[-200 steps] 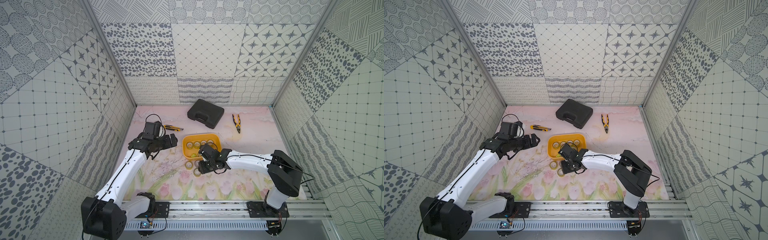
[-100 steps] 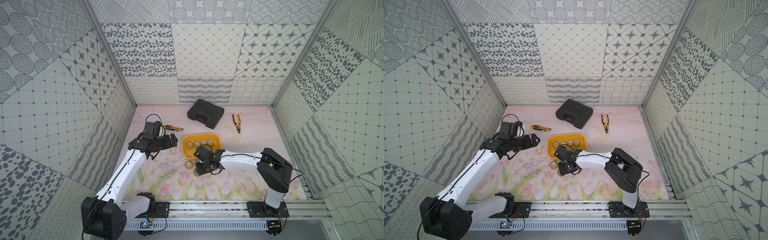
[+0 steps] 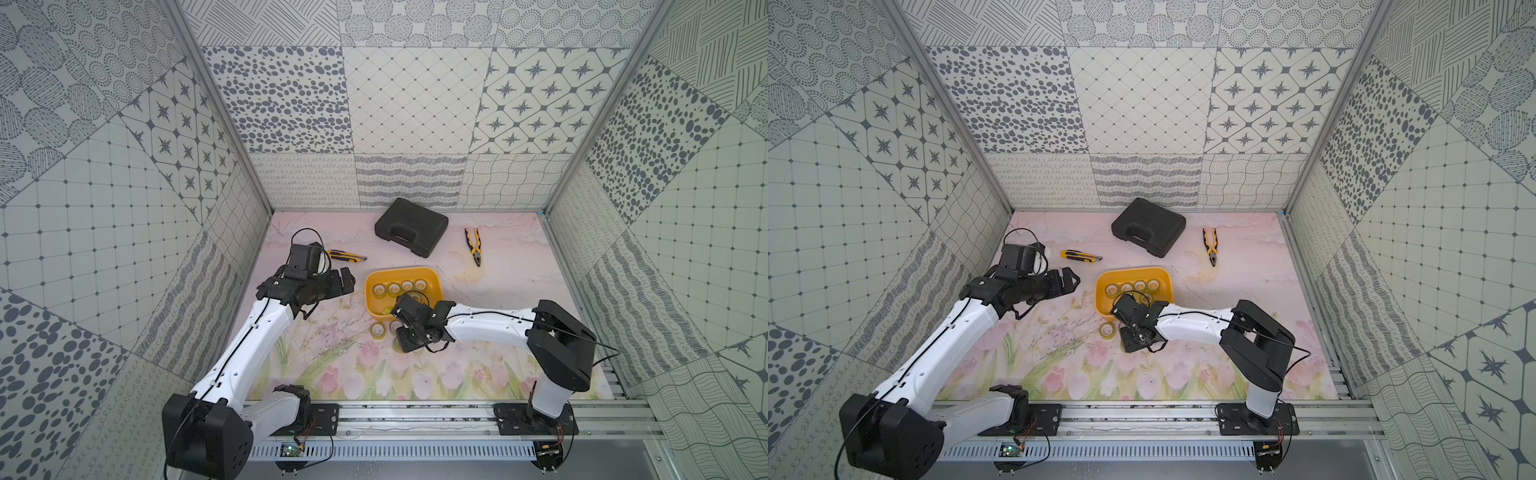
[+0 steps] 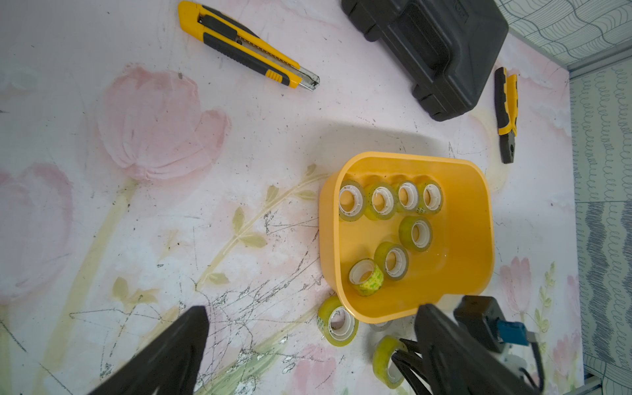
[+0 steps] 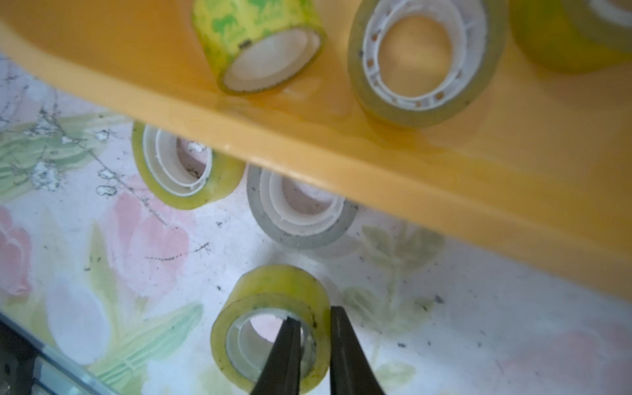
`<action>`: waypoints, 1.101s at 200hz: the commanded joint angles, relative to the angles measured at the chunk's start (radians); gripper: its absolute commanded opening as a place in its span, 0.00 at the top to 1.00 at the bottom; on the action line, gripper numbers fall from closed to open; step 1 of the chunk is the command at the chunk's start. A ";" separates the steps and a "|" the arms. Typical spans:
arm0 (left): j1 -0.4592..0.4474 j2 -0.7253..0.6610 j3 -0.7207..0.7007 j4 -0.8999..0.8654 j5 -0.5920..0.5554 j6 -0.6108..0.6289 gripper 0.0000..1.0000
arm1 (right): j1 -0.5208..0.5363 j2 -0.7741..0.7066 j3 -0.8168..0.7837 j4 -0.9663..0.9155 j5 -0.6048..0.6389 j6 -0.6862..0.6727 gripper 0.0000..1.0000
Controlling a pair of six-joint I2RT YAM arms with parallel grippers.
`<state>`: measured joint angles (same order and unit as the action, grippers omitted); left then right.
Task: Put the transparent tape into the storage box
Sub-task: Pick up the tape at the center of the board, then place the tape in the storage box.
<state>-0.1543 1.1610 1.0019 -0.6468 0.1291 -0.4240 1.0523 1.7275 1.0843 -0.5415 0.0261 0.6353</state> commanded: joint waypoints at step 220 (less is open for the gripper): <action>0.001 0.011 0.003 -0.008 0.028 0.004 0.01 | -0.335 0.332 0.532 -0.136 0.035 -0.241 0.90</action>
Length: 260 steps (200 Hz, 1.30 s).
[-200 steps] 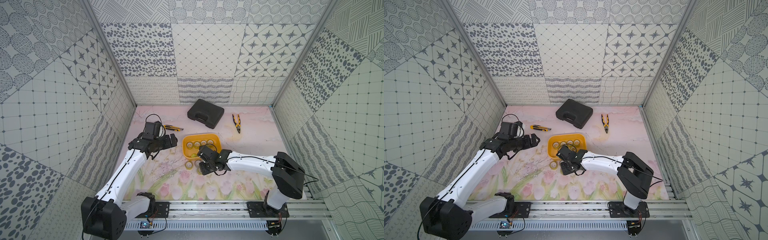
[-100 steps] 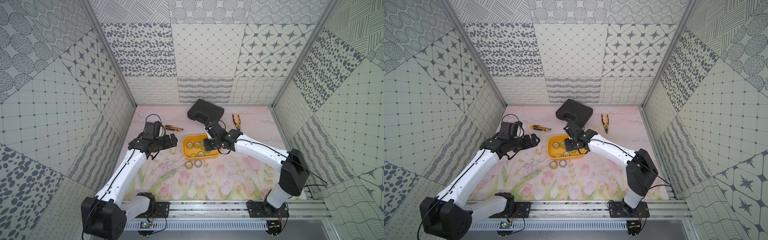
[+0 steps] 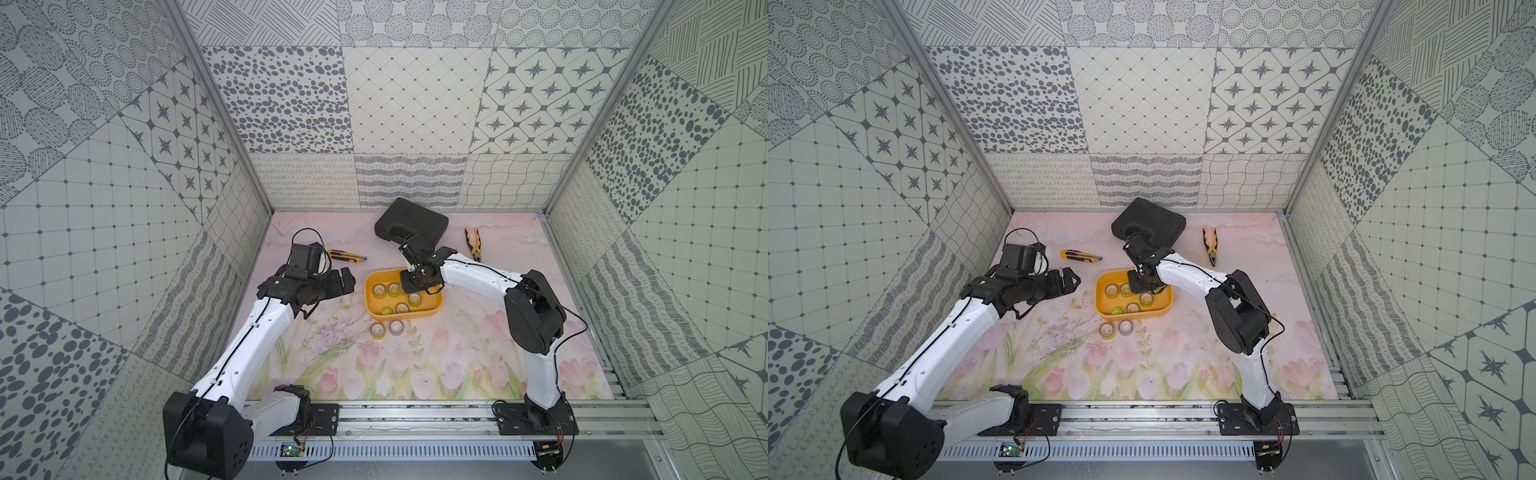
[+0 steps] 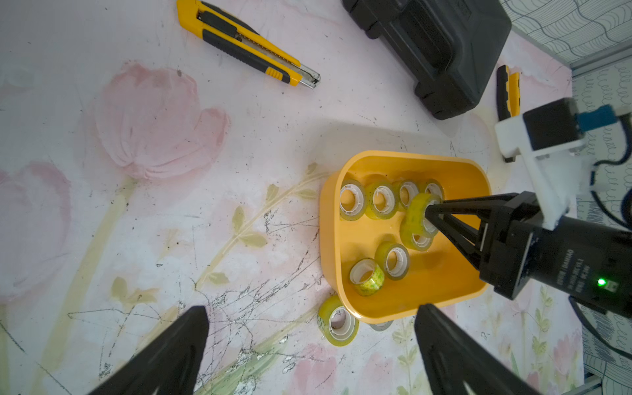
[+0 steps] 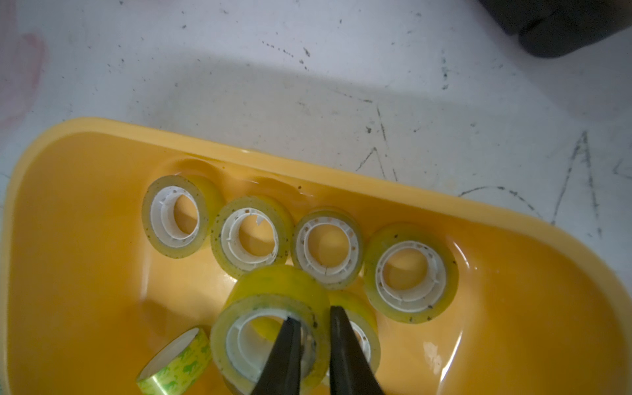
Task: Put the transparent tape into the storage box
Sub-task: Place the tape in the storage box.
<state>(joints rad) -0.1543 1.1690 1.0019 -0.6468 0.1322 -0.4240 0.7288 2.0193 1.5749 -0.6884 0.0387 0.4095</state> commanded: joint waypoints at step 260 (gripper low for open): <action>0.002 0.007 0.006 -0.012 0.006 0.008 0.01 | 0.131 -0.498 -0.420 0.126 -0.057 0.115 0.50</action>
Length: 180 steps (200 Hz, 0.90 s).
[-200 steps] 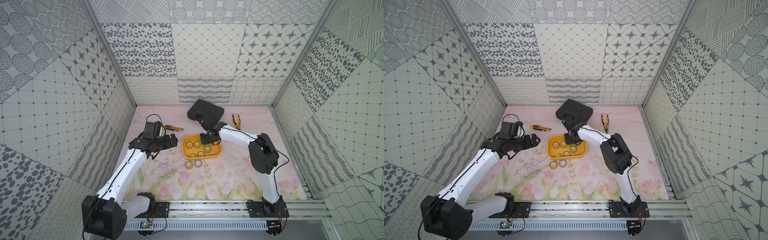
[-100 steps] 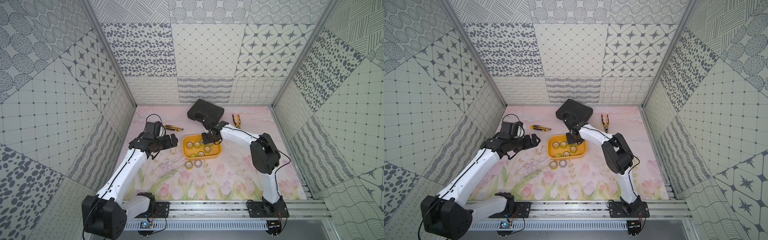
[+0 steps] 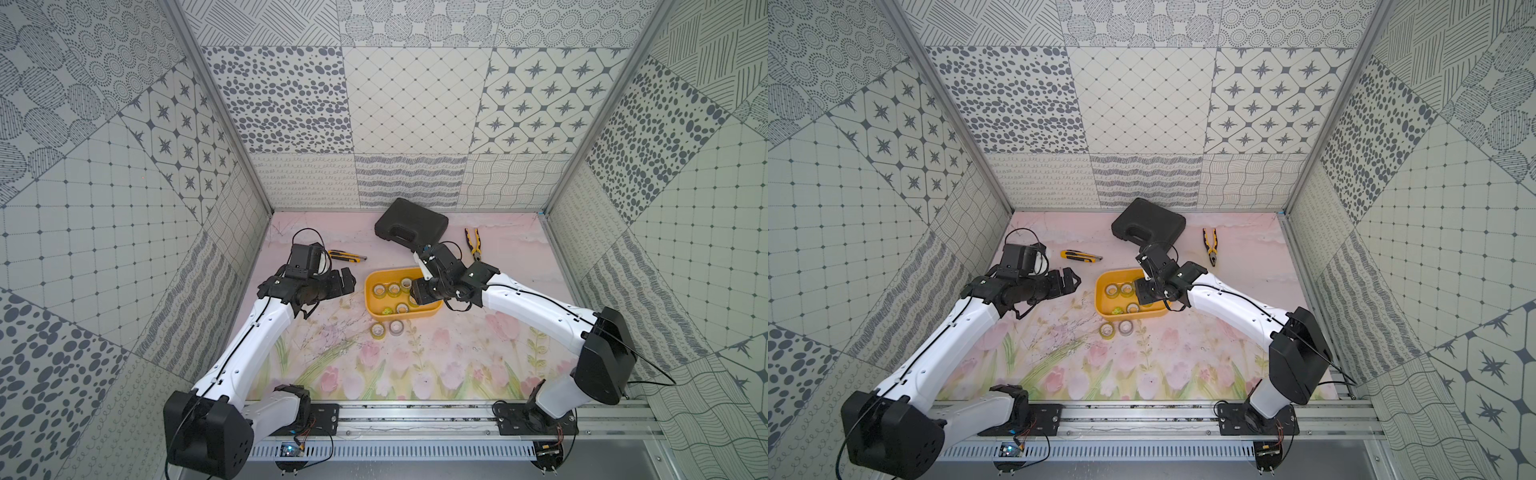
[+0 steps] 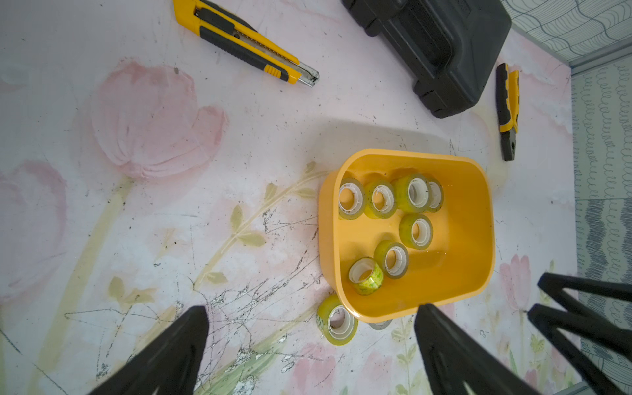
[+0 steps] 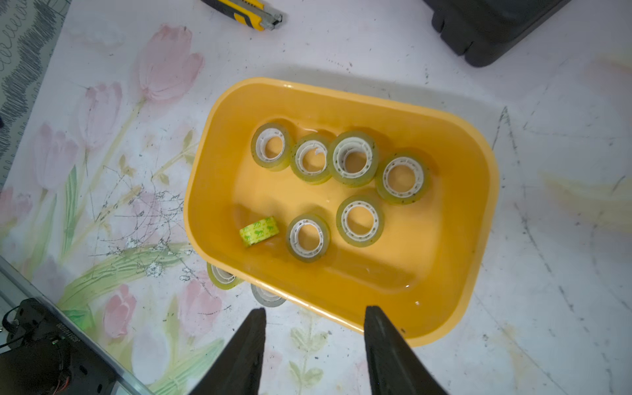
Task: Put the transparent tape into the storage box
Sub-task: Place the tape in the storage box, then pick up the tape at the center of the board.
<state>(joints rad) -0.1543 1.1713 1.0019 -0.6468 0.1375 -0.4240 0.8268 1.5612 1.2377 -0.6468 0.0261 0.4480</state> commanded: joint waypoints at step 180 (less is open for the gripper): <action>0.001 -0.003 0.006 -0.011 0.012 0.005 0.01 | 0.149 0.209 -0.124 0.228 0.012 0.233 0.50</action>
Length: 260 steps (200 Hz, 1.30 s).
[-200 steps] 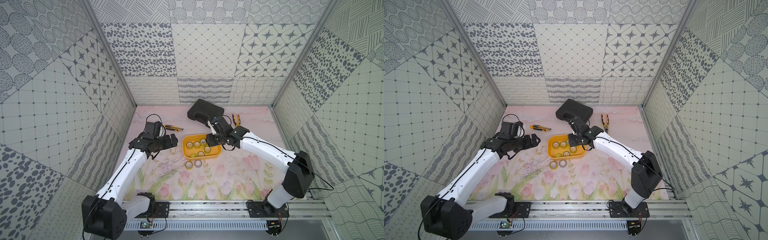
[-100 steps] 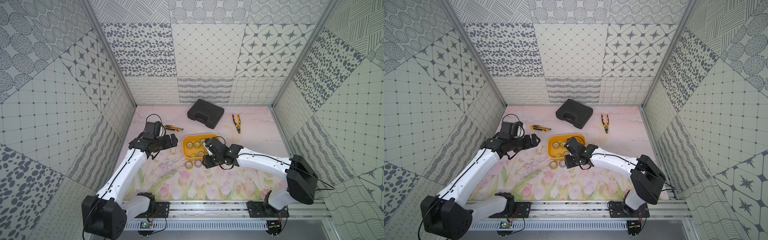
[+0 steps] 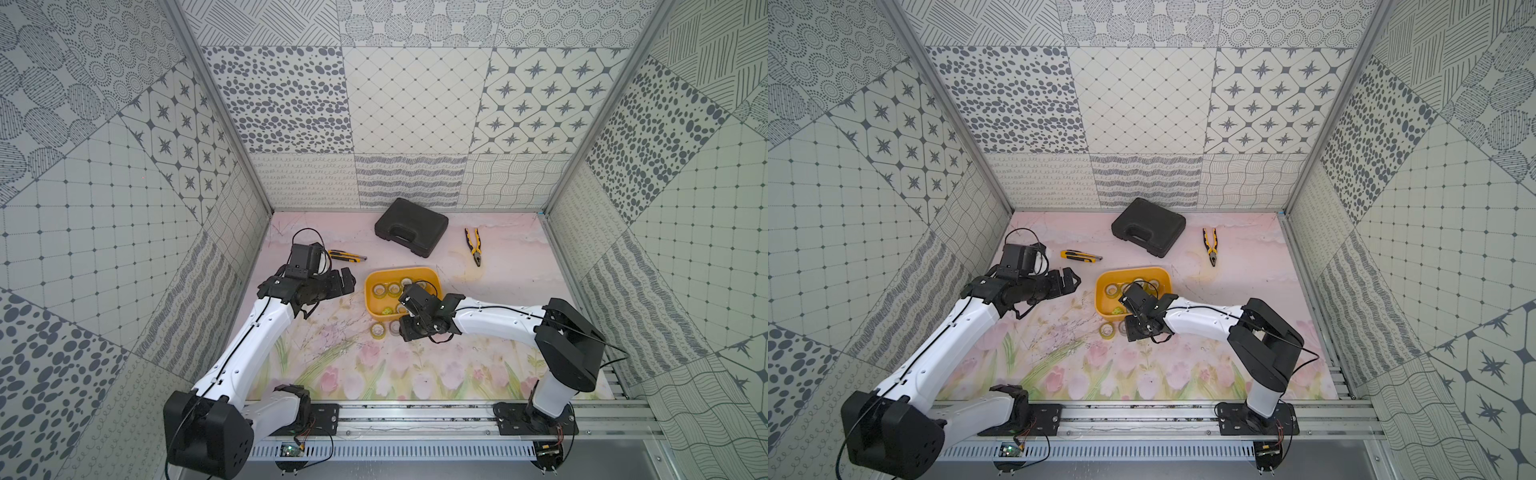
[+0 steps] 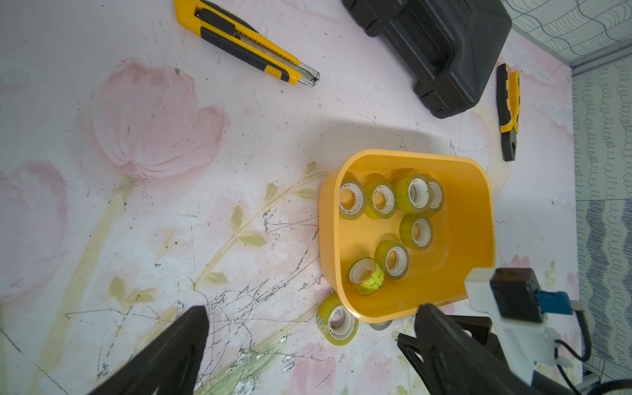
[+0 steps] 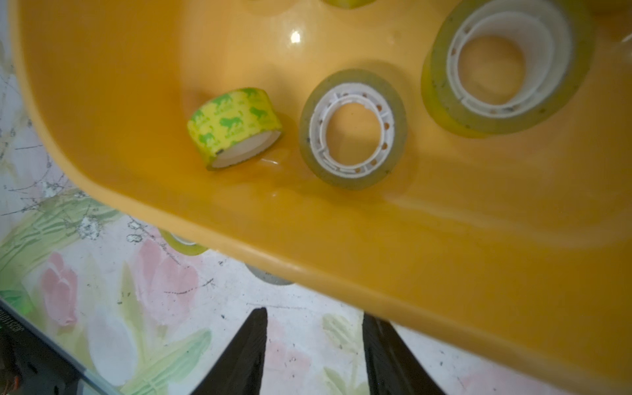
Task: Put the transparent tape into the storage box
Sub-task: Pick up the tape at the center of the board.
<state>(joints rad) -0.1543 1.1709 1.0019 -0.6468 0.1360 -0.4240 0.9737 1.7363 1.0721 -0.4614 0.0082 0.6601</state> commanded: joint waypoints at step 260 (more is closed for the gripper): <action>0.001 -0.002 0.005 -0.011 0.016 0.004 0.01 | 0.008 0.030 -0.090 0.045 0.061 0.032 0.78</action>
<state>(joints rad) -0.1543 1.1694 1.0019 -0.6468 0.1387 -0.4240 0.9760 1.7393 0.9974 -0.4145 0.0658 0.6968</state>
